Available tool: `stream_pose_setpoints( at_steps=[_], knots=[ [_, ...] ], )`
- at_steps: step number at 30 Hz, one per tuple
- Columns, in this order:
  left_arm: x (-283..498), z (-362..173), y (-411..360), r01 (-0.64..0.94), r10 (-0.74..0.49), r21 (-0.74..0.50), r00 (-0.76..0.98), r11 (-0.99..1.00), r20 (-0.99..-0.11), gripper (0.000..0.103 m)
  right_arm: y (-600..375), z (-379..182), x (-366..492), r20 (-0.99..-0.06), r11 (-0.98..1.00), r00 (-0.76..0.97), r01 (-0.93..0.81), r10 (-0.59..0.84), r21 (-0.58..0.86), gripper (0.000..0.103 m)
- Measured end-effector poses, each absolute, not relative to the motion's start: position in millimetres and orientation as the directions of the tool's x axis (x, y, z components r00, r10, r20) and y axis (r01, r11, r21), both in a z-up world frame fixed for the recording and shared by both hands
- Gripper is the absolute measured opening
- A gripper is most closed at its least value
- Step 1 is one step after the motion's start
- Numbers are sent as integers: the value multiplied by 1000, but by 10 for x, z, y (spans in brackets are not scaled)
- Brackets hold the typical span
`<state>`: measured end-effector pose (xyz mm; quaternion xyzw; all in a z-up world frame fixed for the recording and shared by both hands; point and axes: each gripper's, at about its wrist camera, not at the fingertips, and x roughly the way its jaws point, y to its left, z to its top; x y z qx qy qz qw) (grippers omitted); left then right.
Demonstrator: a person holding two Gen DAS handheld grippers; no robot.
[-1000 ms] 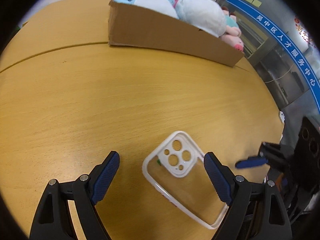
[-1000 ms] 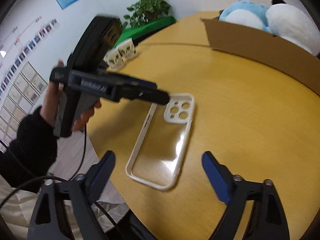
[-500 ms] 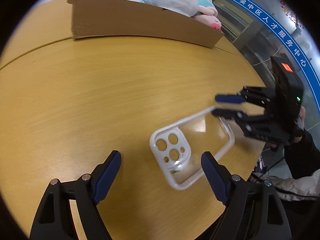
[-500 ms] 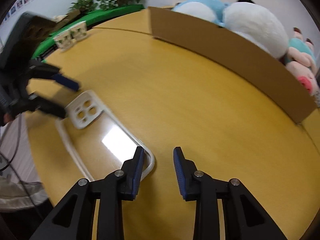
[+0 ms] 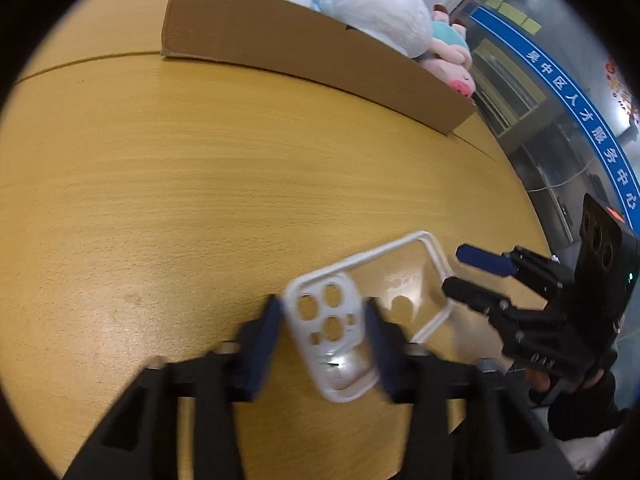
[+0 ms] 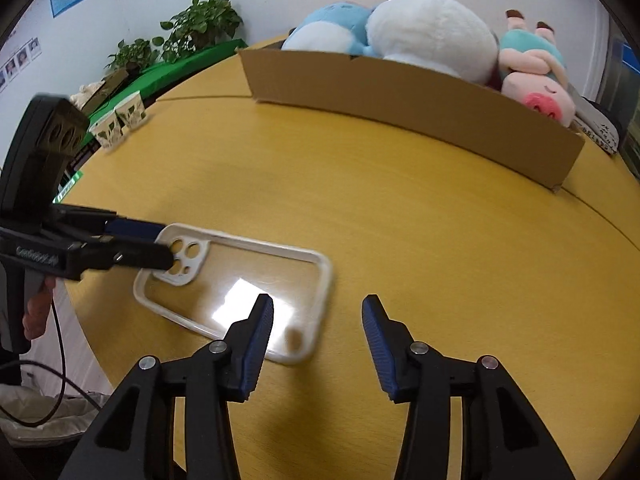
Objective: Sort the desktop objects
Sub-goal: 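Close both grippers on the rim of the clear phone case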
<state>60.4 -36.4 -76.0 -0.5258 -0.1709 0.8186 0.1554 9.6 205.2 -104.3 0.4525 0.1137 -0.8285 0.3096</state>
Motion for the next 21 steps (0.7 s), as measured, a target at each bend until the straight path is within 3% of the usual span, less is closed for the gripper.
stream_pose_setpoints(
  at_steps=[1, 4, 6, 8, 15, 21],
  knots=[
    [589, -765, -366, -69, 431, -442, -399, -894, -809, 15, 1981, -1093, 100, -823, -791, -407, 607, -396, 80, 49],
    [558, -777, -388, -48, 426, -446, -402, -894, -811, 11, 1922, -1179, 57, -842, -825, -427, 565, -328, 35, 39],
    [557, -782, -384, -43, 423, -445, -406, -894, -810, 11, 2001, -1170, 24, -841, -844, -434, 534, -322, 47, 16],
    [522, -781, -358, -41, 417, -440, -410, -897, -811, 11, 2054, -1160, 12, -841, -854, -441, 518, -313, 46, 8],
    [308, -769, -296, -30, 405, -430, -400, -903, -823, 8, 2200, -1141, 22, -835, -877, -453, 474, -314, 73, 8],
    [115, -516, -283, -38, 388, -418, -456, -907, -801, 7, 2231, -831, -108, -761, -886, -550, 458, -343, 68, 7]
  ],
)
